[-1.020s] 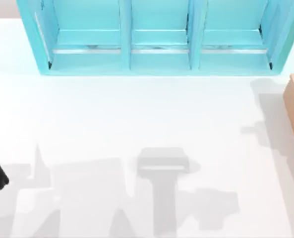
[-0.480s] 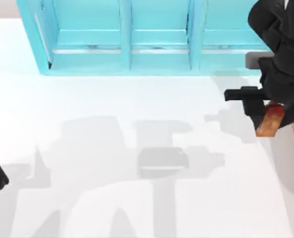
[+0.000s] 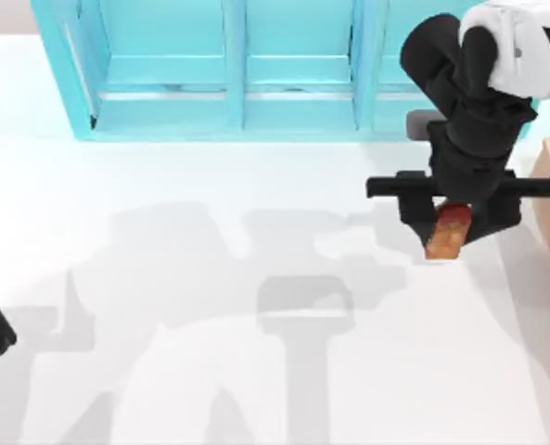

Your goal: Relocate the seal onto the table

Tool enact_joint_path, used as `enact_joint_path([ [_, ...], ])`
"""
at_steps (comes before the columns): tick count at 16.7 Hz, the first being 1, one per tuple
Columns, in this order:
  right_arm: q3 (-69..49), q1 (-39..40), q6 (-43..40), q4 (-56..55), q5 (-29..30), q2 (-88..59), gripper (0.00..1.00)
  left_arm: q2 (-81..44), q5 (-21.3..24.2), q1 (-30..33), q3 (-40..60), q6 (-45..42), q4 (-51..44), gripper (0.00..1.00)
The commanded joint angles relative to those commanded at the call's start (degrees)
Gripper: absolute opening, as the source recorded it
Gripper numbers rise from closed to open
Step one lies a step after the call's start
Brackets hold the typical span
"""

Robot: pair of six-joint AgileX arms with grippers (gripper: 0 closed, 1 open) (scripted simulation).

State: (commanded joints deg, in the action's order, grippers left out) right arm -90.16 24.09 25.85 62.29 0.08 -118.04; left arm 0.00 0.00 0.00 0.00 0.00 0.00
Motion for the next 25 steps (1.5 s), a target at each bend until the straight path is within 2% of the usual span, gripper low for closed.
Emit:
enact_joint_path([
  [7, 5.33, 0.35, 0.10, -8.83, 0.14, -3.18, 0.00, 0.00, 0.00, 0.00, 0.00, 0.00, 0.00, 1.00],
  [11, 5.56, 0.36, 0.11, -9.12, 0.15, -3.33, 0.00, 0.00, 0.00, 0.00, 0.00, 0.00, 0.00, 1.00],
  [24, 5.56, 0.36, 0.11, -9.12, 0.15, -3.33, 0.98, 0.00, 0.00, 0.00, 0.00, 0.00, 0.00, 1.00],
  [25, 5.56, 0.36, 0.11, -9.12, 0.15, -3.33, 1.00, 0.00, 0.00, 0.00, 0.00, 0.00, 0.00, 1.00],
])
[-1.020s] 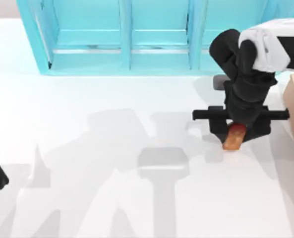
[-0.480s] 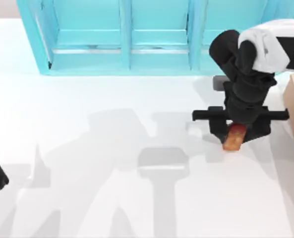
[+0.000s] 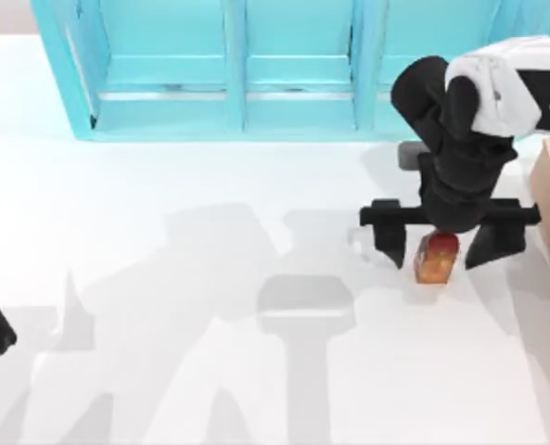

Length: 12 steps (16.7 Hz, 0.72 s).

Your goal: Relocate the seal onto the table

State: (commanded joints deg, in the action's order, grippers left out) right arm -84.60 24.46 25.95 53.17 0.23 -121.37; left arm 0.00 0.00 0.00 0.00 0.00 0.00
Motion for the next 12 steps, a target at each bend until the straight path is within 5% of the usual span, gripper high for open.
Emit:
enact_joint_path([
  [12, -4.08, -0.10, 0.01, 4.18, 0.00, 0.39, 1.00, 0.00, 0.00, 0.00, 0.00, 0.00, 0.00, 1.00],
])
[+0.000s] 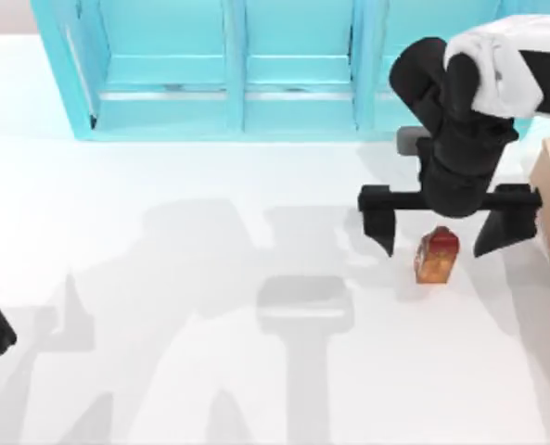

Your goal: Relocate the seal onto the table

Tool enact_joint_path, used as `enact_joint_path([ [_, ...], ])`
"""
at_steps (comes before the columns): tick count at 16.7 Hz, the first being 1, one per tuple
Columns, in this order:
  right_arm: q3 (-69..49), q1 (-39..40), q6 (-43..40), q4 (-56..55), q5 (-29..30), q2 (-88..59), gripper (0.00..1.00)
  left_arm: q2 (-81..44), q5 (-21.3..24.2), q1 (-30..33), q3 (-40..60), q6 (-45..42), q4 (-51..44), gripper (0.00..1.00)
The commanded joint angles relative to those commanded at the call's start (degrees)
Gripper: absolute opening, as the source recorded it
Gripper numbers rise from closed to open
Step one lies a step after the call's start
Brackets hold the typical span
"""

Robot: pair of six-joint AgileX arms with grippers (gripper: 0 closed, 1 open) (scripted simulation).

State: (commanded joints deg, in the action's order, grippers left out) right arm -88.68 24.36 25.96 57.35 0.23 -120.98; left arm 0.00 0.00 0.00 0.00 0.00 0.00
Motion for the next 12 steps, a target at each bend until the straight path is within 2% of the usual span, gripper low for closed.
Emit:
enact_joint_path([
  [8, -20.69, -0.19, -0.23, 24.67, -0.02, 3.02, 1.00, 0.00, 0.00, 0.00, 0.00, 0.00, 0.00, 1.00],
  [12, -24.25, -0.27, -0.32, 28.31, -0.03, 3.80, 1.00, 0.00, 0.00, 0.00, 0.00, 0.00, 0.00, 1.00],
])
